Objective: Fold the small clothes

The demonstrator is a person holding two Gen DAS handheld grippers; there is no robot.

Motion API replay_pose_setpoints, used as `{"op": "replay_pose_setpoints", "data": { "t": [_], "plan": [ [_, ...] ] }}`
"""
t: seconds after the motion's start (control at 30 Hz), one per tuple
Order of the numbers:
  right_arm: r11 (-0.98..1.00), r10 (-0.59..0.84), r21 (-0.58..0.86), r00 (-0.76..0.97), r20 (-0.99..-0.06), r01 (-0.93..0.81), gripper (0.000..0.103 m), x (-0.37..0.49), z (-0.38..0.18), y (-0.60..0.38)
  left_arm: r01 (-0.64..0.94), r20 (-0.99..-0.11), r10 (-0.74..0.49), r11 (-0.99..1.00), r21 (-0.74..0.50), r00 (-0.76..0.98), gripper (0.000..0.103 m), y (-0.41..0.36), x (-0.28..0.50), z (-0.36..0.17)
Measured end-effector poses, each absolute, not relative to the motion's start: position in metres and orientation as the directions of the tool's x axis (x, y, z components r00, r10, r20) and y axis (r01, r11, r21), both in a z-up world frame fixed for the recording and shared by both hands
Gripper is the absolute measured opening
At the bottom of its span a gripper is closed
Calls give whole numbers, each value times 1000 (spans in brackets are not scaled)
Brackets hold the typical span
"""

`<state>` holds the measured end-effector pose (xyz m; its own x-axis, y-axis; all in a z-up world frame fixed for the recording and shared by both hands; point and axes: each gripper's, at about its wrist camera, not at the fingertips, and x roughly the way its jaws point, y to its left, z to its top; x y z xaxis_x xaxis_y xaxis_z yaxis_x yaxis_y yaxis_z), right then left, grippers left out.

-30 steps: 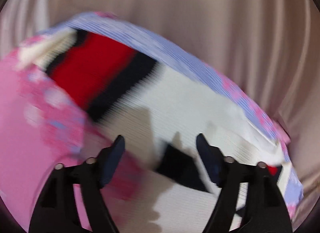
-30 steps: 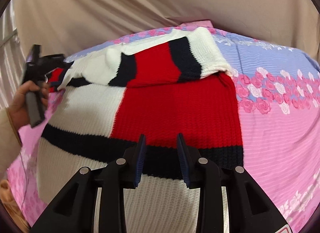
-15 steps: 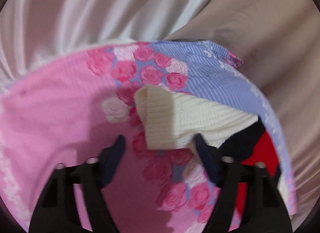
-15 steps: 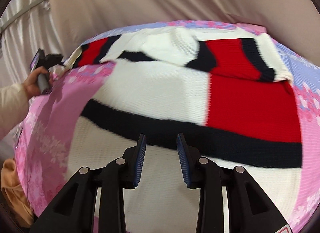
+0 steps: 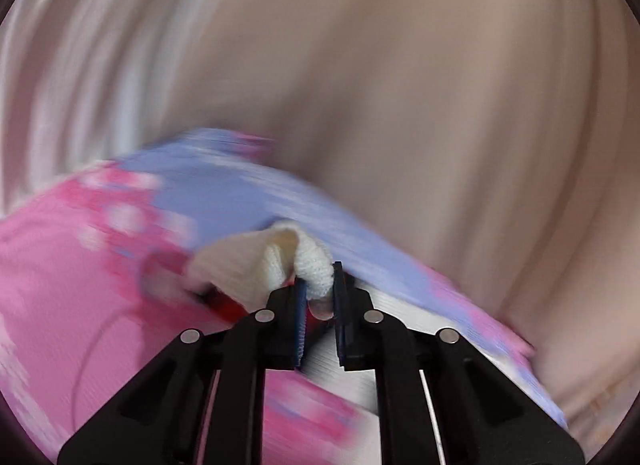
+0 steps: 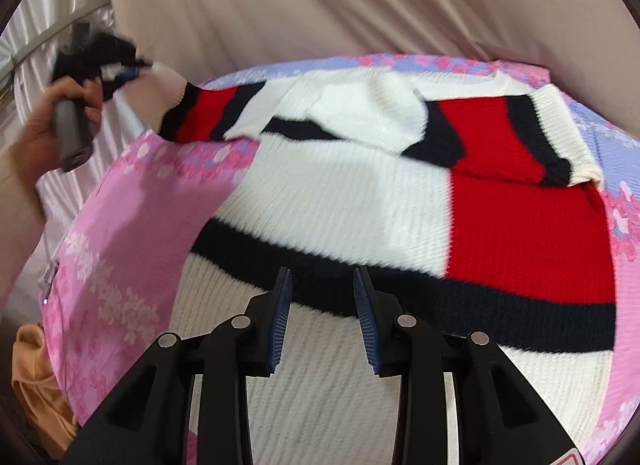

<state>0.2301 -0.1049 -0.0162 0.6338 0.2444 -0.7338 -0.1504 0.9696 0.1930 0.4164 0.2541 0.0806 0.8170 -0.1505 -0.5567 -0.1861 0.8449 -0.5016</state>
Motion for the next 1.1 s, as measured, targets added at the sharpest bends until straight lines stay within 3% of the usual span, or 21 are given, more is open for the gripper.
{"op": "replay_pose_setpoints", "data": {
  "t": [0.1, 0.2, 0.23, 0.27, 0.43, 0.5, 0.57, 0.7, 0.83, 0.87, 0.93, 1.0, 1.1],
  "plan": [
    [973, 224, 205, 662, -715, -108, 32, 228, -7, -132, -17, -525, -324, 839, -544, 787, 11, 151, 394, 96],
    [979, 181, 198, 678, -713, -52, 33, 222, -4, -164, 70, -566, -418, 843, -534, 710, 17, 54, 384, 76],
    [981, 166, 193, 678, -716, -36, 34, 220, -5, -172, 71, -600, -442, 839, -539, 667, 27, 26, 382, 59],
    [982, 144, 186, 678, -721, -11, 34, 217, -8, -186, 54, -643, -450, 842, -537, 620, 46, 4, 379, 40],
    [979, 110, 198, 663, -740, 58, 38, 209, -13, -237, -40, -697, -364, 871, -490, 617, 74, 3, 349, 0],
    [962, 173, 269, 659, -732, 47, 46, 218, -12, -245, -85, -708, -288, 894, -440, 644, 75, 26, 339, -4],
    [941, 238, 338, 664, -709, 24, 47, 238, -13, -241, -161, -734, -200, 907, -390, 649, 75, 54, 338, -9],
    [890, 344, 455, 631, -695, 16, 49, 290, -36, -215, -257, -752, -119, 895, -364, 648, 75, 107, 327, -20],
    [882, 341, 467, 596, -727, 66, 48, 325, -65, -185, -278, -750, -90, 894, -351, 655, 75, 144, 313, -21],
    [886, 335, 460, 594, -731, 66, 44, 329, -68, -180, -278, -749, -91, 894, -352, 657, 75, 152, 311, -22],
    [904, 319, 425, 587, -744, 48, 9, 341, -71, -164, -283, -751, -92, 891, -356, 654, 75, 159, 311, -23],
    [916, 304, 400, 618, -725, 18, 9, 350, -52, -158, -282, -752, -115, 881, -379, 649, 75, 163, 315, -23],
    [930, 274, 365, 749, -603, -46, 8, 347, 21, -174, -259, -739, -155, 873, -414, 656, 75, 163, 316, -15]
  ]
}}
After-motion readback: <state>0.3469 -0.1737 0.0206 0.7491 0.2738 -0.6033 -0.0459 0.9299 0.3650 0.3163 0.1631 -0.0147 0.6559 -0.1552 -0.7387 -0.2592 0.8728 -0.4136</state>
